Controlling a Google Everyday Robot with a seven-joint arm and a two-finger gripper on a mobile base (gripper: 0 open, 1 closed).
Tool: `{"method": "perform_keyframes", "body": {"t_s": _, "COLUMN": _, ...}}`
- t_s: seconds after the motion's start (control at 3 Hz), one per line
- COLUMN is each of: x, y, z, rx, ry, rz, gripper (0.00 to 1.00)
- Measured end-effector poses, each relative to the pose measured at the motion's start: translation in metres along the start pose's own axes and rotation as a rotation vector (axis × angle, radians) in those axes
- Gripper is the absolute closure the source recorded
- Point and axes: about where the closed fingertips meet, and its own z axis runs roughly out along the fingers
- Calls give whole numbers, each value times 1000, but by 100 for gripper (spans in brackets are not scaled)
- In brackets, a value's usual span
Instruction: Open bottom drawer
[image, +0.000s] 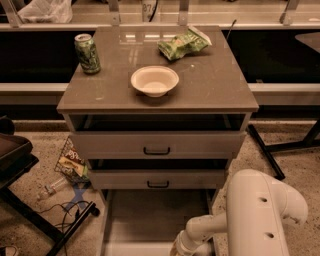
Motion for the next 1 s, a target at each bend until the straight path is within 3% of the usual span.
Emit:
{"method": "perform_keyframes", "body": {"t_s": 0.33, "x": 0, "y": 2, "z": 1, "rx": -3, "ry": 0, "rz": 0, "gripper": 30}}
{"method": "perform_keyframes", "body": {"t_s": 0.67, "x": 0, "y": 4, "z": 4, "rx": -8, "ry": -1, "rz": 1, "gripper": 0}}
{"method": "perform_keyframes", "body": {"t_s": 1.0, "x": 0, "y": 4, "z": 4, "rx": -9, "ry": -1, "rz": 1, "gripper": 0}}
